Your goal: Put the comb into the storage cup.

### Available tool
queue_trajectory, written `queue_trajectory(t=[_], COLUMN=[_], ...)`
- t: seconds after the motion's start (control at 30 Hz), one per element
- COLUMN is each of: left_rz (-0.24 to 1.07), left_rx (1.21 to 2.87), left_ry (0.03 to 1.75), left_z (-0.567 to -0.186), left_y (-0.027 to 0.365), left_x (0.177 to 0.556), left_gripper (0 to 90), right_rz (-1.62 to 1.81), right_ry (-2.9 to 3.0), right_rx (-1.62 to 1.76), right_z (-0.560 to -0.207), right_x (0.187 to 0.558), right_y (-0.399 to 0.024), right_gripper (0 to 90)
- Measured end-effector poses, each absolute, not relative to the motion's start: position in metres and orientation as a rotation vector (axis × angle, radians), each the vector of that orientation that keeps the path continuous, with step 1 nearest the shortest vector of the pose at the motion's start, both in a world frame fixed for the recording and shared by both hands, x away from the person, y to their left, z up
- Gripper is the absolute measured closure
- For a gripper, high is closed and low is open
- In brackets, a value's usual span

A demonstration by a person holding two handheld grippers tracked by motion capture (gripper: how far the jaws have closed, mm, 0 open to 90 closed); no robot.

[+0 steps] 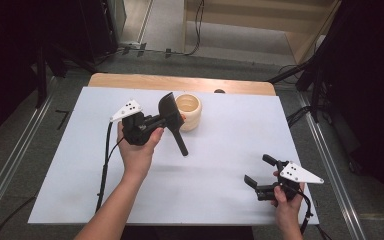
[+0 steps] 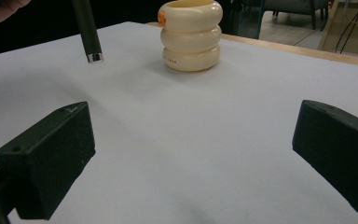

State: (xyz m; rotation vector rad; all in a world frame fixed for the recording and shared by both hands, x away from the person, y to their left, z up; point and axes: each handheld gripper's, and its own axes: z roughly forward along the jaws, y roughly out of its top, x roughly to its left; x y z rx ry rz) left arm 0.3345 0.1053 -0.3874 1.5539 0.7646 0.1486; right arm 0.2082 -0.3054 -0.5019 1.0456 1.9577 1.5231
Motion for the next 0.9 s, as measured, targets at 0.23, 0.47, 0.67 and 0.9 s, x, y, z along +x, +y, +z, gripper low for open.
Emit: queue_trajectory(t=[0.23,0.47,0.67,0.9], left_rz=[0.155,0.160,0.168,0.176], left_rx=[1.548,1.540,1.533,1.528], left_ry=[0.761,0.763,0.755,0.752], left_z=[-0.381,-0.378,-0.373,-0.366], left_y=[0.105,0.105,0.103,0.098], left_x=[0.345,0.354,0.363,0.375], left_gripper=[83.7,83.7,83.7,83.7], right_rz=[1.513,1.510,1.520,1.519], right_ry=[1.943,1.941,1.950,1.955], right_rx=[1.064,1.072,1.076,1.078], right_z=[-0.503,-0.505,-0.508,-0.511], right_x=[0.203,0.199,0.201,0.202], right_y=[-0.316,-0.324,-0.325,-0.327], right_gripper=[0.0,0.0,0.0,0.0])
